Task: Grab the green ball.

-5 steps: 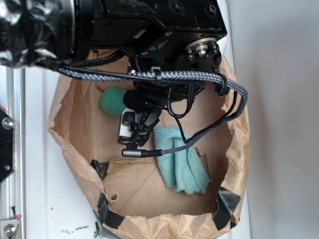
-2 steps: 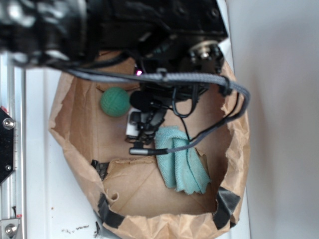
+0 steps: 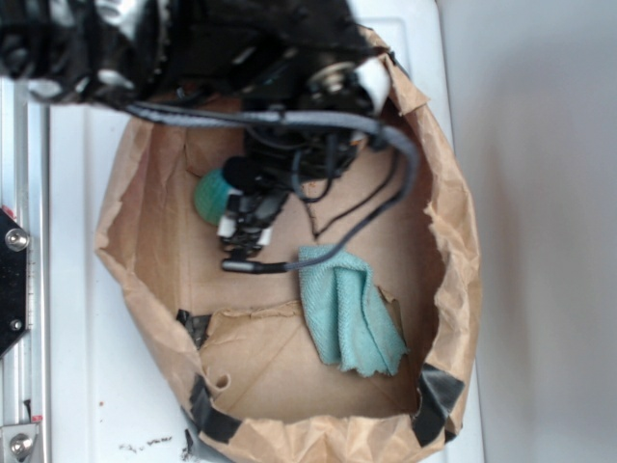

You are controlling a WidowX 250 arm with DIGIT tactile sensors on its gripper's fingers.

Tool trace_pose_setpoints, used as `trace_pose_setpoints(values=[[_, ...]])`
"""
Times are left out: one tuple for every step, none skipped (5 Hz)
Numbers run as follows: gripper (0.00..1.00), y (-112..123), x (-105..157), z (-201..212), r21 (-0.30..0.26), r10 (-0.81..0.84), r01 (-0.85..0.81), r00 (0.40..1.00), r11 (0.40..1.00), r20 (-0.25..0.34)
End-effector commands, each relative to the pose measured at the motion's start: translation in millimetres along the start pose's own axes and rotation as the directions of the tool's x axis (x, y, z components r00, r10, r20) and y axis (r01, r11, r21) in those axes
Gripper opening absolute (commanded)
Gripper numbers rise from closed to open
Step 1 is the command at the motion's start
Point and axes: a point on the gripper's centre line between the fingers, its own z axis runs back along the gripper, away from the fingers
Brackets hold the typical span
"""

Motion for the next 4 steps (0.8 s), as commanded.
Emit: trace_pose_setpoints(values=[[1.00, 7.9, -16.0, -0.1, 0.055, -0.052, 0.048, 0.995, 0.997, 0.088], [1.00, 8.3, -26.3, -8.5, 0.048, -0.068, 0.064, 0.994, 0.997, 0.084], [1.00, 5.9, -36.6, -11.1, 0.054, -0.087, 0.083, 0.993, 0.995, 0.076], [0.00, 3.7, -34.4, -17.4, 0.046, -0.061, 0.058, 0.996, 0.997, 0.059]])
